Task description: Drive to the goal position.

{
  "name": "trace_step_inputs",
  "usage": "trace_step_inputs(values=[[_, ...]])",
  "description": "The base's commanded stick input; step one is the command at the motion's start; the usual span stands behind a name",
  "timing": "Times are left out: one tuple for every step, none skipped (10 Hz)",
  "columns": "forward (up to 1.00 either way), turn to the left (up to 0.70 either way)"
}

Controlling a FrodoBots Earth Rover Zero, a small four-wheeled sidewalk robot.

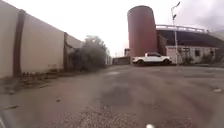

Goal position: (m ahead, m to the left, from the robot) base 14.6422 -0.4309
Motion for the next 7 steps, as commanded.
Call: trace_step_inputs(values=[[0.6, 0.0], [0.6, 0.0], [0.6, 0.0], [0.6, 0.0], [0.6, 0.0], [0.6, 0.0], [0.6, 0.0]])
